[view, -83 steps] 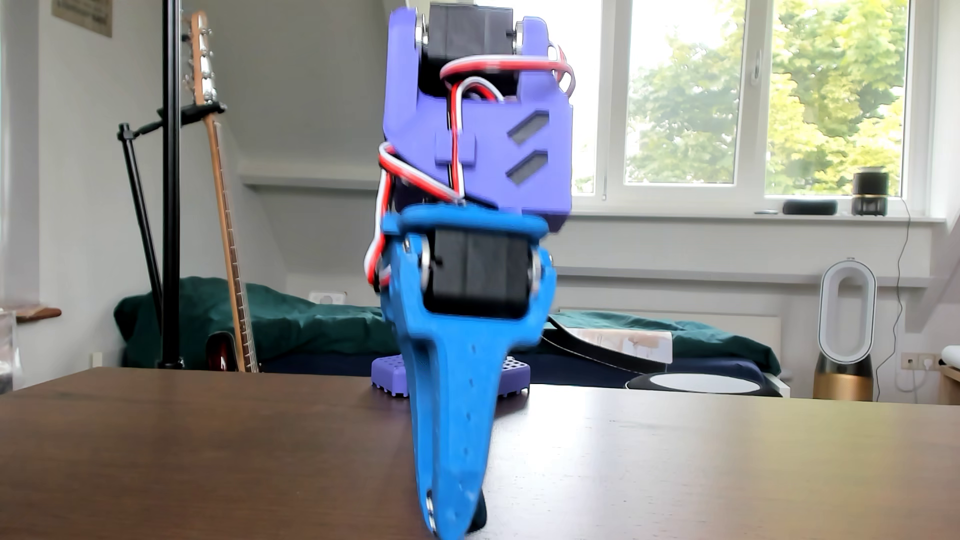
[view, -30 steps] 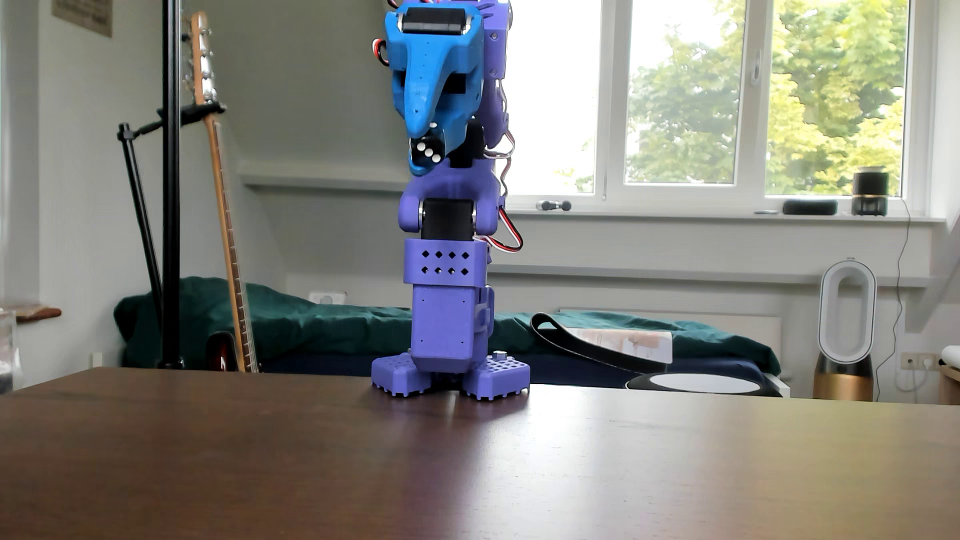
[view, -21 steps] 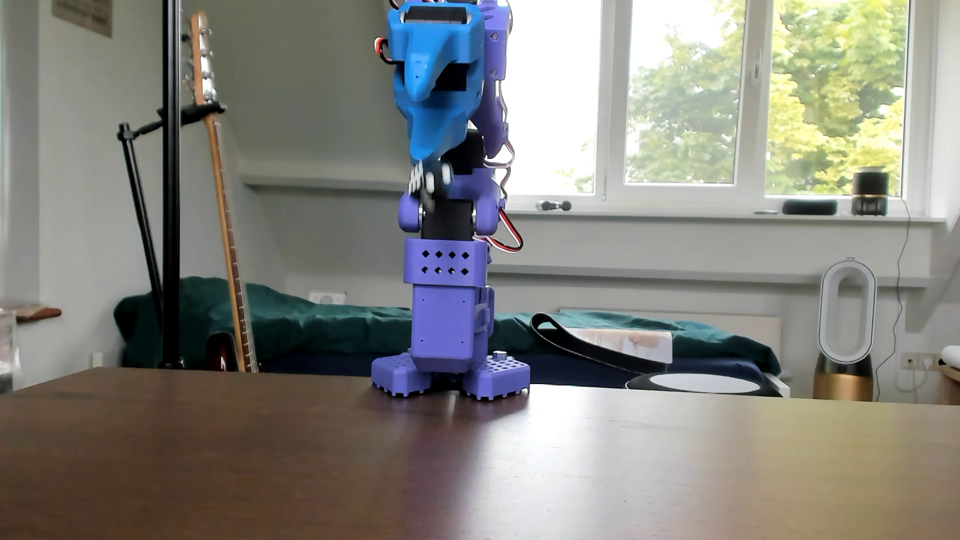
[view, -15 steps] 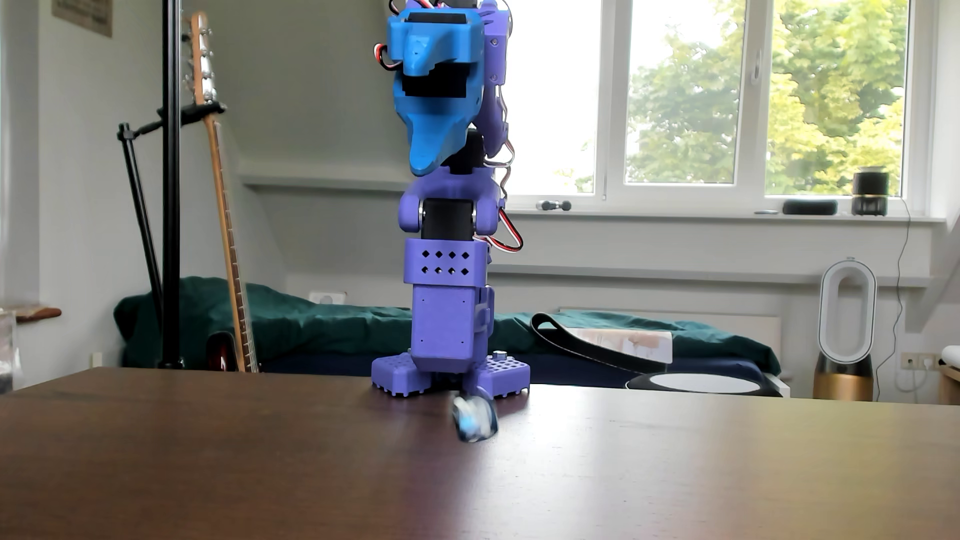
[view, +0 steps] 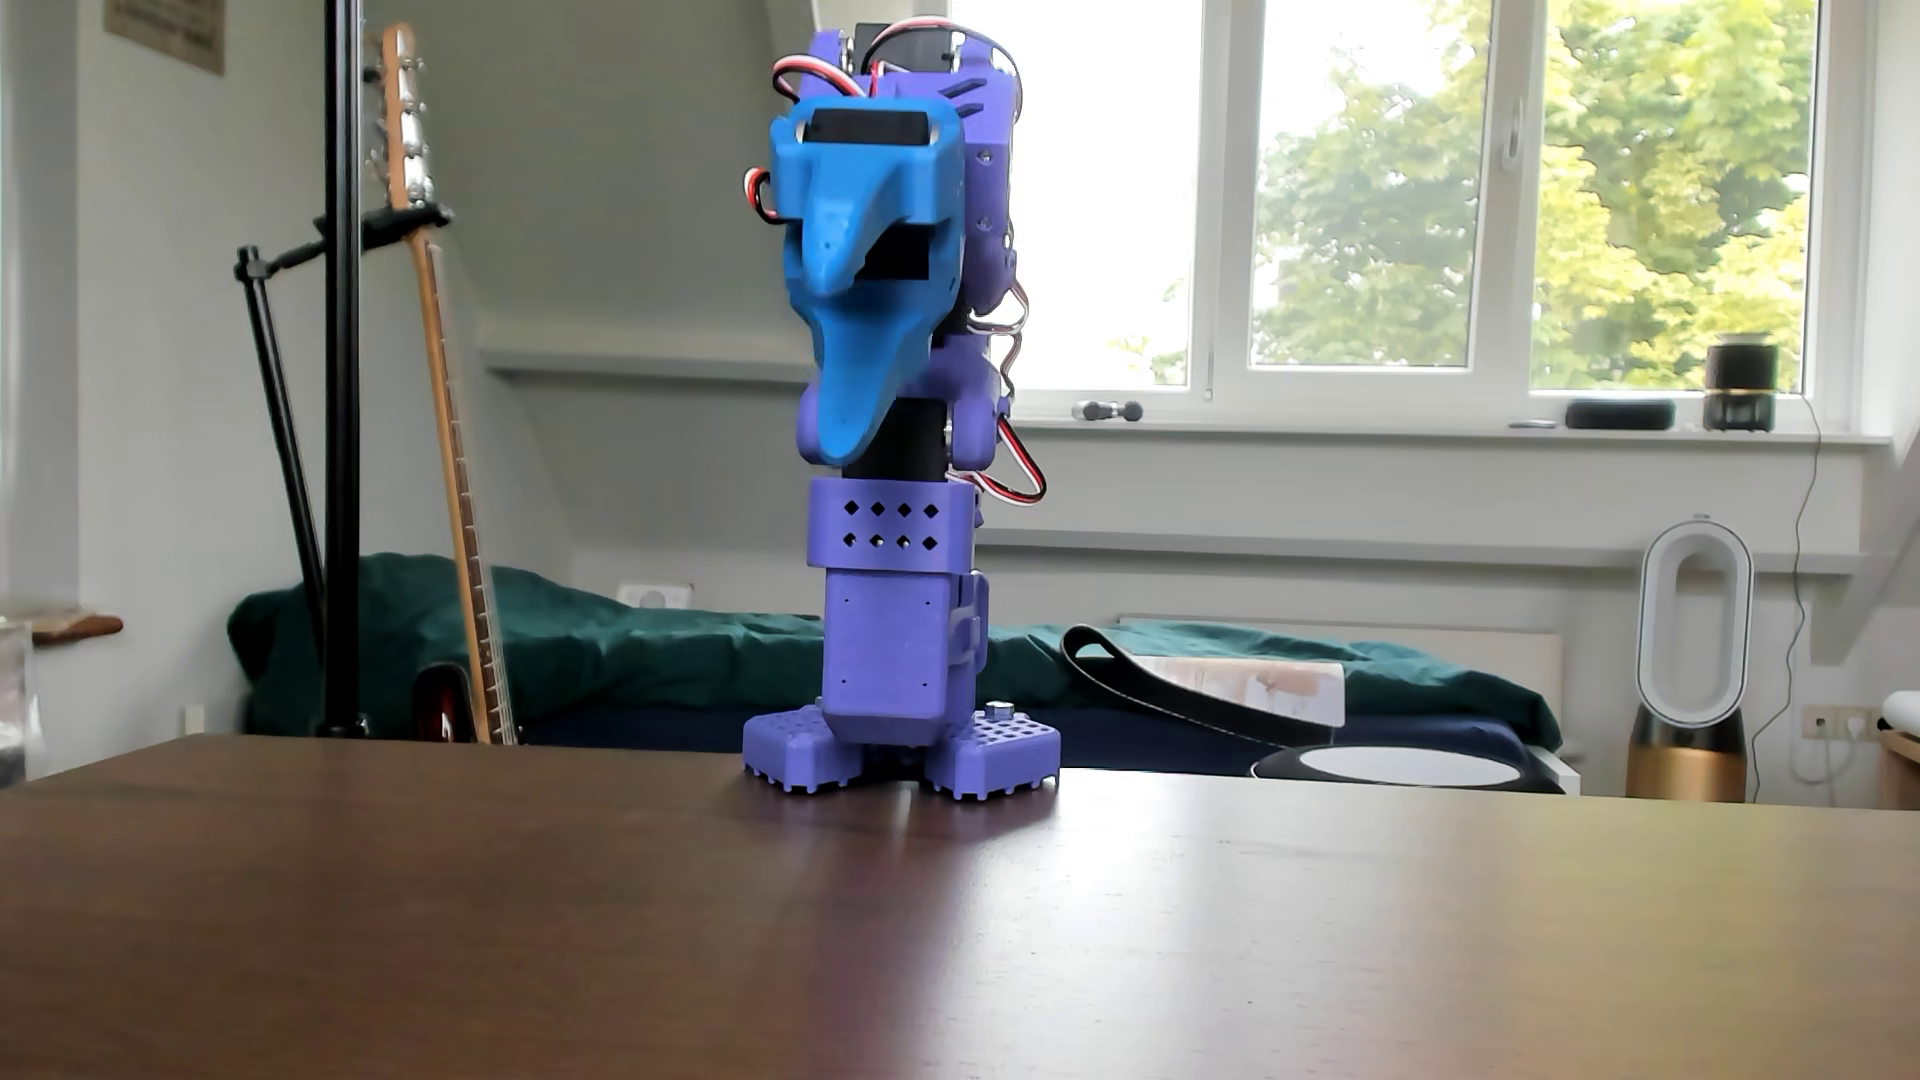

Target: Grab the blue dice

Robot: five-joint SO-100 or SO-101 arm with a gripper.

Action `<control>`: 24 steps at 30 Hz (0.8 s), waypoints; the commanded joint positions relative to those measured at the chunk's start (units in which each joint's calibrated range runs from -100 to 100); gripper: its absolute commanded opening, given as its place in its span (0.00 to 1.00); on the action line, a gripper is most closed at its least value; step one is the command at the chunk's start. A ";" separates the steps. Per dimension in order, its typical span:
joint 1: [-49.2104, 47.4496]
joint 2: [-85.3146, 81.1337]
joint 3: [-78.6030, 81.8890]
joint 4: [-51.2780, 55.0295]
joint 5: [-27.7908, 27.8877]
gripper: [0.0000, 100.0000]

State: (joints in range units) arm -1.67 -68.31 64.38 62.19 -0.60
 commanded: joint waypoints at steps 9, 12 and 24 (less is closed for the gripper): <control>-1.03 -20.97 19.62 -0.58 0.39 0.04; -1.03 -25.49 26.04 -0.58 0.39 0.05; -0.87 -27.08 30.38 -0.58 0.39 0.04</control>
State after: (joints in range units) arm -2.40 -95.32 95.15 62.19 -0.60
